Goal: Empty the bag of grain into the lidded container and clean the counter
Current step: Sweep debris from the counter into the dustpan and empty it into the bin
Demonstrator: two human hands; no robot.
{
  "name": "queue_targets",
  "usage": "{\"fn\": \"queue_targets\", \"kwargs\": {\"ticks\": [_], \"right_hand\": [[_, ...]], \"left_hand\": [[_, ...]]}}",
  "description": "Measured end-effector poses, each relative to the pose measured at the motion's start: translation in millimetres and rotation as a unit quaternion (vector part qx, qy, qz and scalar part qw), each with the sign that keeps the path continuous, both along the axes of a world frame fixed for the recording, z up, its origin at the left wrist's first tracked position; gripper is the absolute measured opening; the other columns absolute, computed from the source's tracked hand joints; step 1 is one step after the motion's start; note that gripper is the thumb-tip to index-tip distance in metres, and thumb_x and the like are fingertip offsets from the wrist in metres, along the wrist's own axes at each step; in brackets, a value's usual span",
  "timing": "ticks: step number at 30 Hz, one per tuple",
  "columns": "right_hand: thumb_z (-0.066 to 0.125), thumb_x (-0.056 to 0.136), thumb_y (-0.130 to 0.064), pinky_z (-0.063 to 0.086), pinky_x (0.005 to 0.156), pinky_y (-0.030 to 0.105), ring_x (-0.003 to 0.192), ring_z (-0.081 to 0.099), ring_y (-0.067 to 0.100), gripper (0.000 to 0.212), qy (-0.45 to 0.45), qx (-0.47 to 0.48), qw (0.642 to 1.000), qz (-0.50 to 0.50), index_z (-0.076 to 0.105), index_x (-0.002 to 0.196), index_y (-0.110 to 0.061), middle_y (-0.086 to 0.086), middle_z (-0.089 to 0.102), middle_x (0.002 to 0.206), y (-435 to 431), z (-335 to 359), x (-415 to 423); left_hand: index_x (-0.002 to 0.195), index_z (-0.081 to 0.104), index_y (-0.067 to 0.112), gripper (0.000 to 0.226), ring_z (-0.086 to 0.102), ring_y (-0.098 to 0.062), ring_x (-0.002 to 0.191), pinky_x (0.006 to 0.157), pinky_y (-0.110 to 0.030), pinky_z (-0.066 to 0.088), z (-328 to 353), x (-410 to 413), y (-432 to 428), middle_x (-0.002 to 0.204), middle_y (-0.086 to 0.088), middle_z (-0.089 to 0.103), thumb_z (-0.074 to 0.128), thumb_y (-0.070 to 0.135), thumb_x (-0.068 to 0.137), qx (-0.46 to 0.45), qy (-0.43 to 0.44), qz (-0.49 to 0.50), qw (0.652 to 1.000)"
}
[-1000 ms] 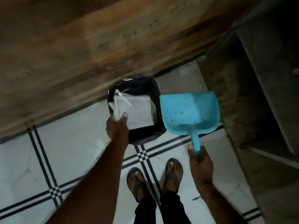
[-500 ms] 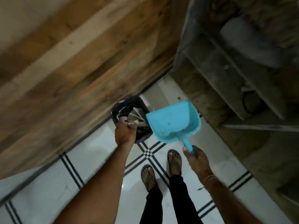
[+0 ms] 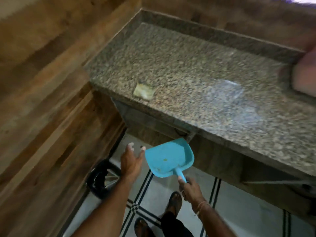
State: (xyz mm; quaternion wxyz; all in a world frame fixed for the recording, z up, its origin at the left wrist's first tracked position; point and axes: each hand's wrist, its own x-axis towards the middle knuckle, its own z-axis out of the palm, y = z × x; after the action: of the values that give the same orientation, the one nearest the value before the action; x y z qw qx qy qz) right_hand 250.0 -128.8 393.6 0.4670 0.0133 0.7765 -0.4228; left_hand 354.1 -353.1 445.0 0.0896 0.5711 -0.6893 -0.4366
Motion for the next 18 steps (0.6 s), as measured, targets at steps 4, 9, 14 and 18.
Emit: {"fn": "queue_targets", "kwargs": {"ticks": [4, 9, 14, 18], "right_hand": [[0.061, 0.098, -0.037, 0.033, 0.044, 0.022, 0.049, 0.041, 0.009, 0.025, -0.003, -0.037, 0.998, -0.049, 0.057, 0.086, -0.015, 0.002, 0.049, 0.066, 10, 22, -35], [0.063, 0.096, -0.039, 0.027, 0.043, 0.021, 0.042, 0.037, 0.008, 0.029, 0.003, -0.042, 0.998, -0.053, 0.053, 0.079, -0.018, -0.005, 0.046, 0.053, 17, 37, -69], [0.066, 0.095, -0.036, 0.027, 0.042, 0.021, 0.040, 0.038, 0.011, 0.032, -0.003, -0.055, 0.995, -0.080, 0.050, 0.083, -0.012, 0.006, 0.043, 0.058, 23, 33, -79], [0.070, 0.093, -0.037, 0.031, 0.041, 0.021, 0.039, 0.044, 0.010, 0.031, -0.030, -0.044, 0.992, -0.118, 0.054, 0.081, -0.013, -0.001, 0.046, 0.050, 22, 22, -82]], "left_hand": [[0.138, 0.052, 0.011, 0.060, 0.058, -0.030, 0.122, 0.098, -0.037, 0.045, 40, -74, -9, 0.132, -0.014, 0.059, 0.070, 0.042, 0.090, -0.068, 0.020, -0.068, 0.995], [0.139, 0.050, 0.011, 0.063, 0.056, -0.033, 0.119, 0.097, -0.038, 0.045, 59, -132, -38, 0.133, -0.014, 0.053, 0.067, 0.048, 0.091, -0.113, -0.019, -0.111, 0.987], [0.137, 0.047, 0.007, 0.073, 0.049, -0.042, 0.126, 0.102, -0.049, 0.044, 53, -186, -107, 0.137, -0.023, 0.050, 0.065, 0.058, 0.088, -0.179, -0.076, -0.102, 0.976], [0.145, 0.039, 0.009, 0.079, 0.039, -0.042, 0.135, 0.102, -0.050, 0.042, 44, -224, -152, 0.148, -0.025, 0.037, 0.060, 0.061, 0.090, -0.189, -0.168, -0.107, 0.962]]}}
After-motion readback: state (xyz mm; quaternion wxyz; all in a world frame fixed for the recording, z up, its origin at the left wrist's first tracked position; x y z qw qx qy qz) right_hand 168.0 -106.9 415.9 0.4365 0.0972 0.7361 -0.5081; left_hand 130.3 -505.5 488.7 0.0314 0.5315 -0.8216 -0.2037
